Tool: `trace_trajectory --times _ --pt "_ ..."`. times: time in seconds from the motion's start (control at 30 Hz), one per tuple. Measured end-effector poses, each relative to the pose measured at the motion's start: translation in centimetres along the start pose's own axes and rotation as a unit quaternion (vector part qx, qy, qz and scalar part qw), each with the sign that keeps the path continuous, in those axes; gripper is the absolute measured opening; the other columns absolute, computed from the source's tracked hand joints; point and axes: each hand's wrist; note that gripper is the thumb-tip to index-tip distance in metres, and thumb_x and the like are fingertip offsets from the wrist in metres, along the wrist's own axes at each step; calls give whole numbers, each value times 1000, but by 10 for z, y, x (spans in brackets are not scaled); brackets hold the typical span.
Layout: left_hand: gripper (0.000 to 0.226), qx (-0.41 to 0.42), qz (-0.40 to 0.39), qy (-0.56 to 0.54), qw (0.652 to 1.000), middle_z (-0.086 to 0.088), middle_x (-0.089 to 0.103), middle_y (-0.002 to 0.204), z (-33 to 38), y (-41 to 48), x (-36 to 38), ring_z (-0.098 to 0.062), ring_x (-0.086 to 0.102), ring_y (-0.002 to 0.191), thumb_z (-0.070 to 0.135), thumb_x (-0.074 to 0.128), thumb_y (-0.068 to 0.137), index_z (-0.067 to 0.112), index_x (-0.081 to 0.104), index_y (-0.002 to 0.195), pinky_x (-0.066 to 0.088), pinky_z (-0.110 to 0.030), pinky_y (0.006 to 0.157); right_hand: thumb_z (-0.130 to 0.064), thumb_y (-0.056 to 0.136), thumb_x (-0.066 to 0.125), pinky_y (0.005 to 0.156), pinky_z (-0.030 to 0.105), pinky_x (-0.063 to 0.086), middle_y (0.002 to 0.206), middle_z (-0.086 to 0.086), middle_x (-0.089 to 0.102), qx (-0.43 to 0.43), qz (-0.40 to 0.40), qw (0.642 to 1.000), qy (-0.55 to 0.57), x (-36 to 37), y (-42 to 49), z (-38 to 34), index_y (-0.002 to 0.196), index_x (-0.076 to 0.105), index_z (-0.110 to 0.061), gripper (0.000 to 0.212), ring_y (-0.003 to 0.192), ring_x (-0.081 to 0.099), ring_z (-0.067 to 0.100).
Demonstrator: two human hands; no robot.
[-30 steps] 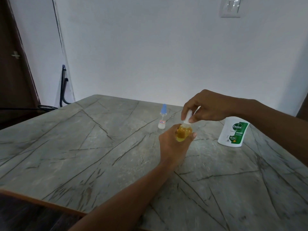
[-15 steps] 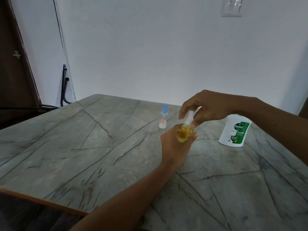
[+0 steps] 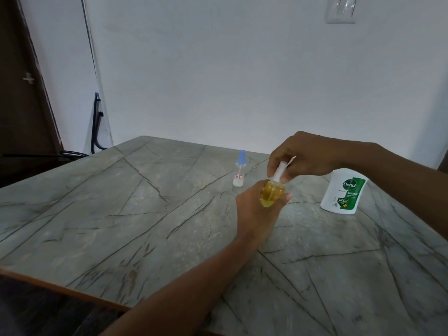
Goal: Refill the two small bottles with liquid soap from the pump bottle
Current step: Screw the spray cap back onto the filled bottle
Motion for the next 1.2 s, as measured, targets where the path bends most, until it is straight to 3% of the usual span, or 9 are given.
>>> trace_trajectory --times 0.07,0.23,0.33,0.4,0.57,0.73,0.97,1.1,1.2 --pt "41 1 0 0 1000 21 60 87 1 -1 0 10 55 71 51 72 75 26 64 106 40 -2 63 -32 81 74 65 24 44 73 -7 66 8 30 999 -24 4 2 -1 87 70 -34 7 71 59 1" --pt "46 3 4 -1 1000 21 60 90 0 0 -2 11 55 72 53 72 75 26 63 111 41 0 62 -66 75 57 63 13 42 65 -15 64 5 60 997 -56 10 3 -4 86 68 -20 48 64 61 -1" --pt "41 -3 -1 -4 1000 17 63 89 1 1 -2 7 57 71 51 71 76 25 64 107 42 -3 63 -54 76 70 68 10 42 84 -20 65 -16 55 998 -35 5 1 -2 100 68 -31 33 81 60 -3" --pt "35 -2 3 -6 1000 22 60 83 2 0 -3 10 57 71 50 72 76 29 63 102 41 -2 62 -44 79 73 63 11 39 75 -17 64 -32 66 995 -65 4 3 -1 92 72 -28 20 74 58 -3" --pt "26 22 15 -6 1000 30 54 71 4 -2 -3 20 53 76 49 73 76 39 54 92 40 1 62 -69 79 49 50 22 35 48 -1 49 -21 104 985 -134 12 5 0 66 59 -6 65 44 40 13" --pt "43 21 1 6 1000 22 60 89 1 0 0 12 54 74 53 69 77 27 62 110 39 0 63 -74 76 45 60 16 37 64 -14 56 -2 14 996 -85 4 -1 6 78 63 -21 56 64 53 -2" --pt "35 30 -6 10 999 27 52 81 2 -1 0 25 49 69 48 71 77 25 62 102 36 5 60 -76 77 41 52 29 38 36 -6 40 52 64 995 -52 23 6 9 43 44 -13 72 38 37 12" --pt "41 31 -10 5 999 23 56 87 1 0 -1 19 52 70 48 71 78 24 62 110 37 4 61 -81 69 44 69 20 45 76 -10 66 61 17 997 -48 3 1 1 87 69 -26 63 71 59 2" --pt "44 25 -11 24 999 20 57 89 1 1 -2 12 51 71 51 69 78 24 62 111 37 0 61 -53 77 69 76 22 48 93 -17 67 16 -12 1000 -6 -10 0 -1 102 66 -38 29 86 62 1"
Point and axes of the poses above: each hand's wrist, its own y-axis towards the middle knuckle, its own x-axis out of the palm, z = x × y
